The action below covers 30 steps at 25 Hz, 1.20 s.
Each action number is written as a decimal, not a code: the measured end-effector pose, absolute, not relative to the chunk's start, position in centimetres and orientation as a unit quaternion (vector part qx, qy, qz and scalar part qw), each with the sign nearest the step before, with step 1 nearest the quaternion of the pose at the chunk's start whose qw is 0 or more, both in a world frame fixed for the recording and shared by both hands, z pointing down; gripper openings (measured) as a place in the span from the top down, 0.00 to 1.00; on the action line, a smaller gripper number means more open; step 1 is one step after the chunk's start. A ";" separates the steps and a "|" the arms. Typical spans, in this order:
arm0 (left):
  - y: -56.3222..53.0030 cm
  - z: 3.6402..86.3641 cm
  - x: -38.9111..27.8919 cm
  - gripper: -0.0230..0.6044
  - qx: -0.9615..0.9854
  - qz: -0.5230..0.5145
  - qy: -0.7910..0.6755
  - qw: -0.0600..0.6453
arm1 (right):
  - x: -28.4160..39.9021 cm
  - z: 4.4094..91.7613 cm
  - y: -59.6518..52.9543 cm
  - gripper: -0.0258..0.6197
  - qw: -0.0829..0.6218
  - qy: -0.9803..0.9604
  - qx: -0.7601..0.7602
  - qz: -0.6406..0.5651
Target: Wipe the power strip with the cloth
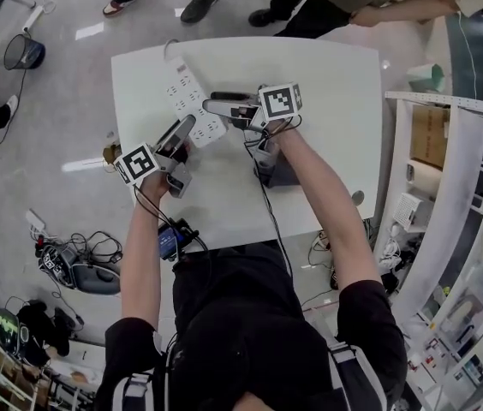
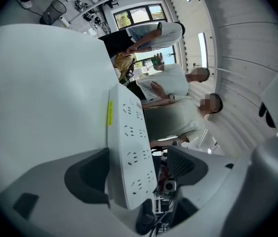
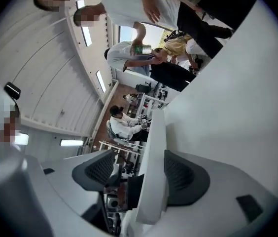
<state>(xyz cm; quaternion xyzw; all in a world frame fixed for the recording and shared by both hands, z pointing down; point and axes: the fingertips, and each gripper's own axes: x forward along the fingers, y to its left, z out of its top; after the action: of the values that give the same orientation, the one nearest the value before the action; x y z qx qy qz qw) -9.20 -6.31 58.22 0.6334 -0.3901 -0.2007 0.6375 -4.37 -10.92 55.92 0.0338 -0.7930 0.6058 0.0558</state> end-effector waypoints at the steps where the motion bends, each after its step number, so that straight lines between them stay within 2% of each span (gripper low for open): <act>1: -6.2 58.3 -9.4 0.31 0.636 -0.195 -0.394 0.634 | -4.3 56.0 -10.9 0.49 0.051 -0.790 0.033 0.610; 7: -6.2 58.4 -9.8 0.31 0.644 -0.169 -0.402 0.629 | -5.6 53.2 -10.1 0.49 -0.020 -0.758 -0.020 0.651; 15: -5.6 57.6 -12.6 0.31 0.566 -0.314 -0.372 0.665 | -8.0 51.7 -9.1 0.54 -0.093 -0.712 -0.061 0.694; 22: -4.7 58.4 -14.6 0.31 0.560 -0.319 -0.400 0.652 | -9.5 52.6 -8.2 0.54 -0.125 -0.683 -0.064 0.717; 24: -4.6 58.6 -14.7 0.31 0.555 -0.331 -0.394 0.654 | -9.7 53.0 -8.0 0.56 -0.110 -0.698 -0.064 0.705; 28: -4.2 58.5 -15.1 0.32 0.548 -0.355 -0.380 0.655 | -10.8 54.3 -6.5 0.56 -0.028 -0.748 -0.047 0.662; 30: -3.9 58.5 -15.5 0.32 0.552 -0.350 -0.381 0.653 | -11.7 55.5 -5.2 0.56 0.040 -0.770 -0.033 0.637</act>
<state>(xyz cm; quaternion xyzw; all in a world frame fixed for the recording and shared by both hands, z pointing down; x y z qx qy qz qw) -15.47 -3.91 58.54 0.5521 -0.3814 -0.3504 0.6534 -11.70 -5.20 55.47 -0.0331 -0.7695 0.6365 0.0399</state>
